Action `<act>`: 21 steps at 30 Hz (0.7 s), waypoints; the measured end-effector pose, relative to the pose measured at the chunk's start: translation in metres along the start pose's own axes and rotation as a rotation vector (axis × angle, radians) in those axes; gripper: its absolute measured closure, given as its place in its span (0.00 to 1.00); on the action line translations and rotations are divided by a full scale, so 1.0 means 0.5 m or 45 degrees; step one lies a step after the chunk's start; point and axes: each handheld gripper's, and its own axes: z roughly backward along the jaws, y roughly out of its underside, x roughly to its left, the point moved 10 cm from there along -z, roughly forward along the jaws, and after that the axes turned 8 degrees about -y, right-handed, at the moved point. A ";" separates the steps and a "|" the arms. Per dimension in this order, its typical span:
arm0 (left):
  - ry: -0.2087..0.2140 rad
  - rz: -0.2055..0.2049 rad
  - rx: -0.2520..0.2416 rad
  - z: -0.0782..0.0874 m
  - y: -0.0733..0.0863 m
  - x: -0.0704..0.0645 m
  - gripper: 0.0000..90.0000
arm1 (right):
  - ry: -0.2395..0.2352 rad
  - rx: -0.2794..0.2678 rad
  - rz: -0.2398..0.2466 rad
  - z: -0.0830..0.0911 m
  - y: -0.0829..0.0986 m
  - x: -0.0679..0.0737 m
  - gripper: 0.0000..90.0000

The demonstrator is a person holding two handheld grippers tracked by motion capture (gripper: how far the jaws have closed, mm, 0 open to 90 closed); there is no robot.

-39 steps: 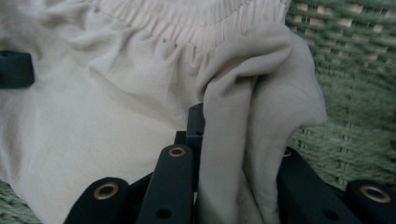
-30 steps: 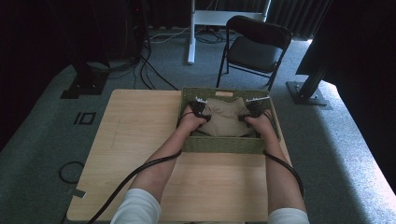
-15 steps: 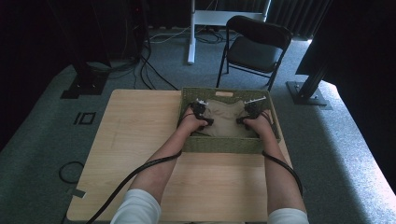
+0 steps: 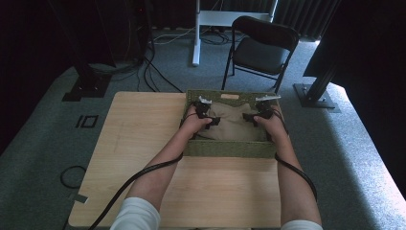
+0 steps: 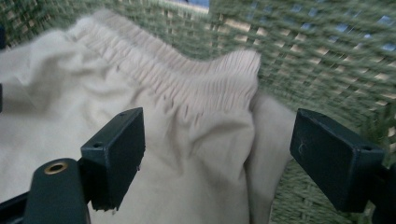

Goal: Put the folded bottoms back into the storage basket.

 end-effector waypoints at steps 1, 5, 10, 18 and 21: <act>0.015 -0.006 -0.007 0.005 -0.004 -0.005 0.20 | 0.008 0.000 -0.005 0.005 -0.002 0.000 0.19; 0.036 -0.017 -0.007 0.021 -0.013 -0.016 0.21 | -0.008 -0.035 0.008 0.018 -0.015 0.008 0.19; 0.038 -0.015 -0.022 0.044 -0.028 -0.019 0.20 | -0.024 -0.094 0.022 0.039 -0.037 0.025 0.18; 0.028 0.005 -0.059 0.085 -0.049 -0.005 0.21 | -0.077 -0.139 0.045 0.062 -0.054 0.059 0.16; 0.005 -0.002 -0.102 0.098 -0.059 0.001 0.20 | -0.089 -0.143 0.051 0.070 -0.058 0.069 0.17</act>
